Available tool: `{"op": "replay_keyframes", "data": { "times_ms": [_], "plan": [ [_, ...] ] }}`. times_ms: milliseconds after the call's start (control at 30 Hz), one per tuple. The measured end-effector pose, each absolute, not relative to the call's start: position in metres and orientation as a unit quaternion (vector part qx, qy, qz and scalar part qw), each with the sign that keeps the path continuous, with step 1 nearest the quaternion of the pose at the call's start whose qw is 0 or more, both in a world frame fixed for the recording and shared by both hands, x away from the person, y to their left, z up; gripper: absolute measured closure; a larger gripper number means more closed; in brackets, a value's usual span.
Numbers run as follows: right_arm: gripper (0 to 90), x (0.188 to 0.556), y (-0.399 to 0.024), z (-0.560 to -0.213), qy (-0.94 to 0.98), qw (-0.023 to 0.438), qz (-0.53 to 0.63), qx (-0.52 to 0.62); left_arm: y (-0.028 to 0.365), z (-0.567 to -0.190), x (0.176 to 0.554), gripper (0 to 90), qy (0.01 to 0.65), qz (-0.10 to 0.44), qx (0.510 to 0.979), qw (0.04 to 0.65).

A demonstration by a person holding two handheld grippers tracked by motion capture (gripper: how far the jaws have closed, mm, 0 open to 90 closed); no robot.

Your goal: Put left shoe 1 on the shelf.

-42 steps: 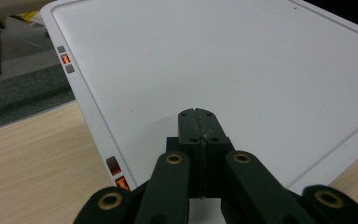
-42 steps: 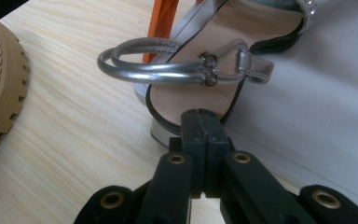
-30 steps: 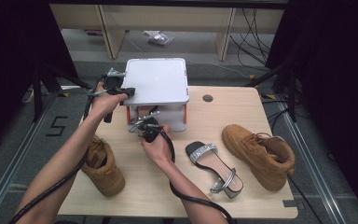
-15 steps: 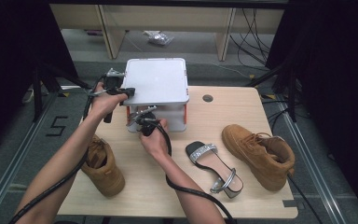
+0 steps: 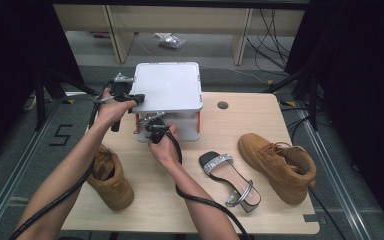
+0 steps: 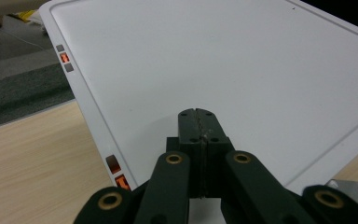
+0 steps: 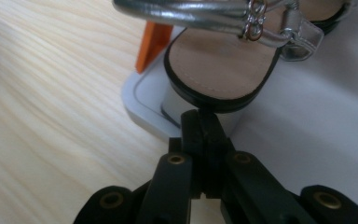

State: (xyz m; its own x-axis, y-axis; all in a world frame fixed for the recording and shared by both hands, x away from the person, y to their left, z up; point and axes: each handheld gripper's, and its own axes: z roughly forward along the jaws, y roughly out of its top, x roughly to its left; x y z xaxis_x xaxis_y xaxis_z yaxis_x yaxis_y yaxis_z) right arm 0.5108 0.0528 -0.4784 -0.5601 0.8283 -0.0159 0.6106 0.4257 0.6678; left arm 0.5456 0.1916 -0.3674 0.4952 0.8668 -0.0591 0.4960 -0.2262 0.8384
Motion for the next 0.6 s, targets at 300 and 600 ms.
{"op": "replay_keyframes", "data": {
  "times_ms": [300,600],
  "plan": [
    [90.0,0.507,0.045,-0.477,0.828,0.171,0.321,0.427,0.192,-0.367,0.546,89.5,0.453,0.217,0.752,0.426],
    [85.6,0.494,0.024,-0.463,0.829,0.168,0.334,0.417,0.191,-0.367,0.545,89.5,0.453,0.218,0.753,0.425]
  ]
}}
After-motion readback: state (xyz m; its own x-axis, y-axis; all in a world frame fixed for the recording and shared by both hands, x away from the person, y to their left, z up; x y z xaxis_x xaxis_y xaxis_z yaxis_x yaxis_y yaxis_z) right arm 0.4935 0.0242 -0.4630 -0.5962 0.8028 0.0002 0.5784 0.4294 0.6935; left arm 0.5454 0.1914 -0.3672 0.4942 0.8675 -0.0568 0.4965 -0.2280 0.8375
